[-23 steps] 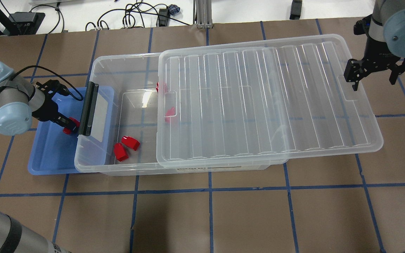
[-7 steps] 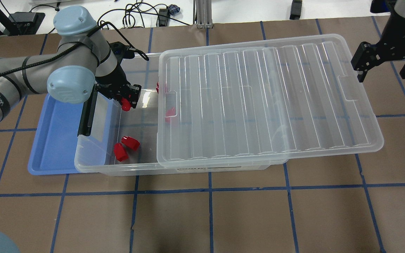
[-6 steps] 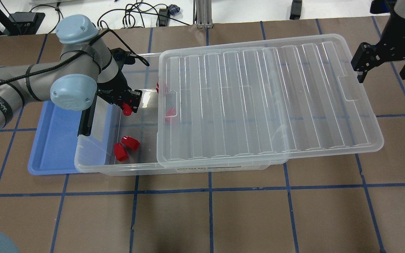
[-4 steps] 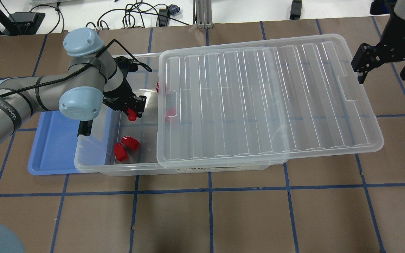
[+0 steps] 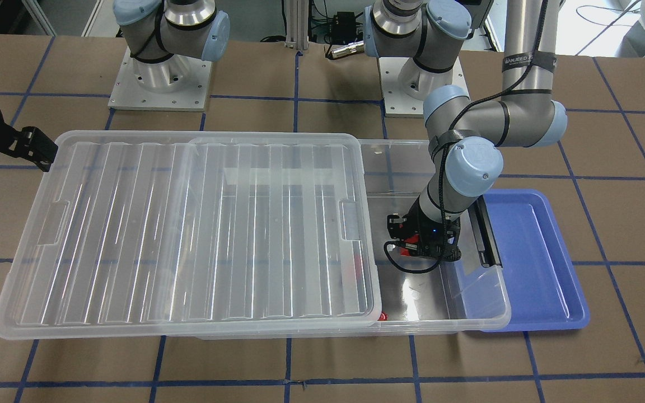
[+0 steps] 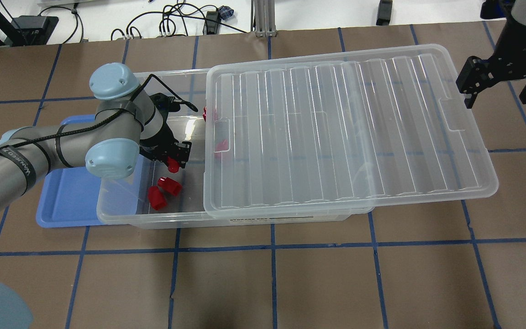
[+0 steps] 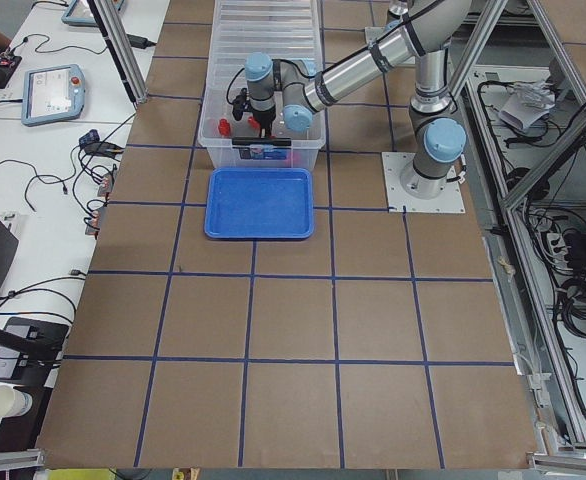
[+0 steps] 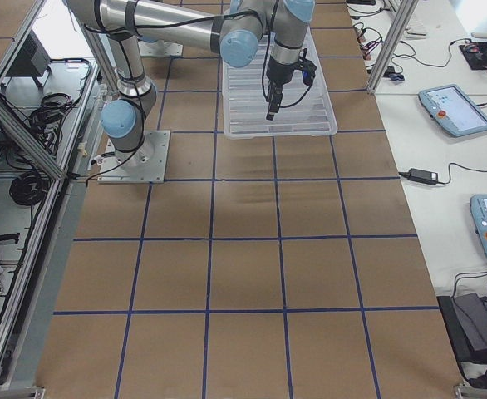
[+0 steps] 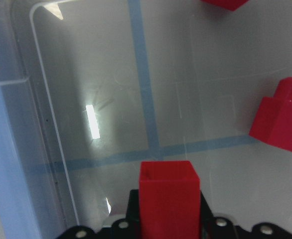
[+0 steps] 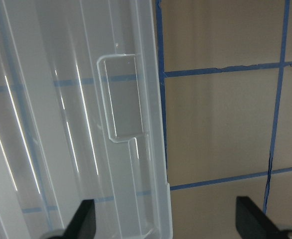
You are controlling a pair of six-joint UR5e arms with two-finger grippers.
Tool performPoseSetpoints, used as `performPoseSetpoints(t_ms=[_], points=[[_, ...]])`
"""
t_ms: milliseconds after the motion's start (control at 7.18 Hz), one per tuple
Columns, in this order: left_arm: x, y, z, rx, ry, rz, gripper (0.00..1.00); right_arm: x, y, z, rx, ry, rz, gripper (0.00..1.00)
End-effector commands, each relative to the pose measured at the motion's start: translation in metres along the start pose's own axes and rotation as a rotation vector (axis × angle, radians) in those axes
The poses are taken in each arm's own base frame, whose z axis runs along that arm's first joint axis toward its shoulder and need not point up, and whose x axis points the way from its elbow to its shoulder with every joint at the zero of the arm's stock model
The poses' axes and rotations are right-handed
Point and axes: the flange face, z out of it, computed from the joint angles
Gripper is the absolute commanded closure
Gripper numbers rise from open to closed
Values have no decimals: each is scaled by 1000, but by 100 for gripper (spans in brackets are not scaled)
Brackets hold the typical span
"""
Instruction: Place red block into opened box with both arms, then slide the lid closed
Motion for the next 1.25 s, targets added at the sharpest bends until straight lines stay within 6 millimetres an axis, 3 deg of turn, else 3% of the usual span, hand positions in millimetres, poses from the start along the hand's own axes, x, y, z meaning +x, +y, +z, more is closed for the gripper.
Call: performPoseSetpoints(t_ms=[0,139,279,557,697,975,1115], points=[[-1,-2,4,41,-4,2,62,0,0,0,2,0,0,0],[-1,-3,2,45,-7,1,39,0,0,0,2,2,0,0],[-1,-8,-6,54,-4,0,31,0,0,0,2,2,0,0],[3,-12,-23,55,-5,0,28,0,0,0,2,2,-1,0],[7,-15,-45,31,-4,2,27,0,0,0,-4,2,-2,0],[10,-21,-111,-22,-2,0,27,1,1,1,-11,1,-12,0],[14,-15,-141,-51,2,0,22,1,0,1,-8,1,-12,0]])
